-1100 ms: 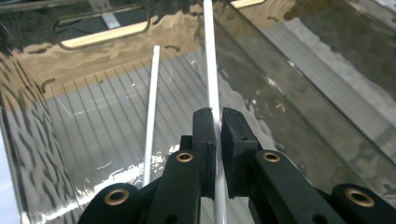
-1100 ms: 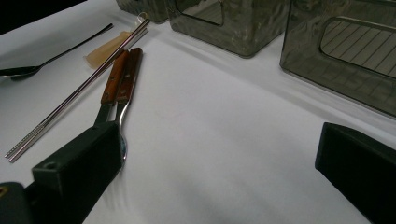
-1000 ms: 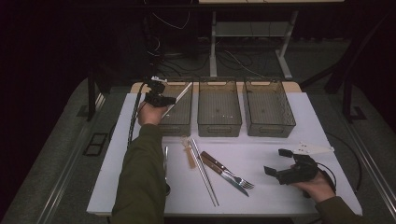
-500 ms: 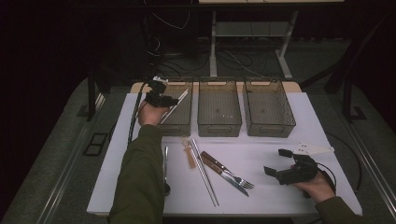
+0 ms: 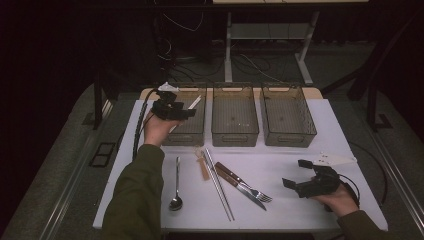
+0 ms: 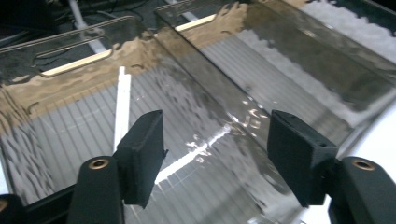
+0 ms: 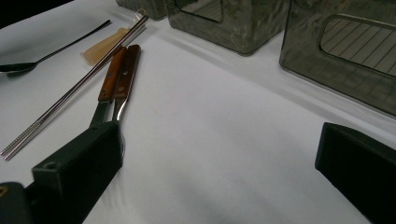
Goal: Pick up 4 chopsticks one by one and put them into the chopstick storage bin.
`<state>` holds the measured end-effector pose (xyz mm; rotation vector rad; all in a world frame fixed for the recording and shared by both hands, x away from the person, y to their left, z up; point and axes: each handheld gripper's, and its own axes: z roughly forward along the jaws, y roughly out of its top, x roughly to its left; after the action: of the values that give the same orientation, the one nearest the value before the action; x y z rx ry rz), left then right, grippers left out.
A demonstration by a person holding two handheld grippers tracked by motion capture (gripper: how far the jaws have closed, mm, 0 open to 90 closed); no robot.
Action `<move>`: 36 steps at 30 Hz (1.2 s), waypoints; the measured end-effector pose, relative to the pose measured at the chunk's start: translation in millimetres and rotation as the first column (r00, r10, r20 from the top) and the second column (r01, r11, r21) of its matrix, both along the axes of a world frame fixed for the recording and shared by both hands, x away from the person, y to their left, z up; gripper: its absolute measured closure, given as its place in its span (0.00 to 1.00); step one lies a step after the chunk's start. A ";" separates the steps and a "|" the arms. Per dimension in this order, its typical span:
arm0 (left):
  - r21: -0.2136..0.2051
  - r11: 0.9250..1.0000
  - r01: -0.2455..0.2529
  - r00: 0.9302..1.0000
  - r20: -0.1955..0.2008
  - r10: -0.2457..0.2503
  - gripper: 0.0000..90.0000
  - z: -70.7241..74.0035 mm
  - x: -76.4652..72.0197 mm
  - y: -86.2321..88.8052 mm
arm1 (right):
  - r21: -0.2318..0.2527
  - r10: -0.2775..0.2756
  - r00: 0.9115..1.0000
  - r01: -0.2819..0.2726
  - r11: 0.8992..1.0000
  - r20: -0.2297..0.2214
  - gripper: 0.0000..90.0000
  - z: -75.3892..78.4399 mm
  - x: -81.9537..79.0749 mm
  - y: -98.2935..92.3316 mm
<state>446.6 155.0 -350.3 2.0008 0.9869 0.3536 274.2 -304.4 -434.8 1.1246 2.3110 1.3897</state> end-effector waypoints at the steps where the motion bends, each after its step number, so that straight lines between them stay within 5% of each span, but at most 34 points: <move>1: 0.005 1.000 0.013 1.000 0.002 -0.013 0.37 0.1 -4.2 1.1 | 0.000 -0.001 1.000 0.001 1.000 0.001 0.01 0.0 0.1 -0.1; 23: -0.011 0.994 0.111 0.993 0.050 -0.110 0.25 -26.3 -100.8 -3.2 | -0.002 -0.007 1.000 0.007 1.000 -0.004 0.01 -0.5 0.0 -0.3; 30: 0.022 0.987 0.162 0.986 0.034 -0.162 0.36 -40.8 -124.9 -15.2 | -0.004 -0.008 1.000 0.008 1.000 -0.002 0.01 -0.1 -0.6 -0.6; 36: 0.059 0.973 0.225 0.974 0.014 -0.226 0.57 -52.3 -138.0 -26.2 | -0.005 -0.009 1.000 0.009 1.000 -0.003 0.01 -0.4 -0.5 -0.4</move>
<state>308.5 128.8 -402.5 2.1317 0.7334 0.2795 273.7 -304.8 -435.3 1.1351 2.3068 1.3790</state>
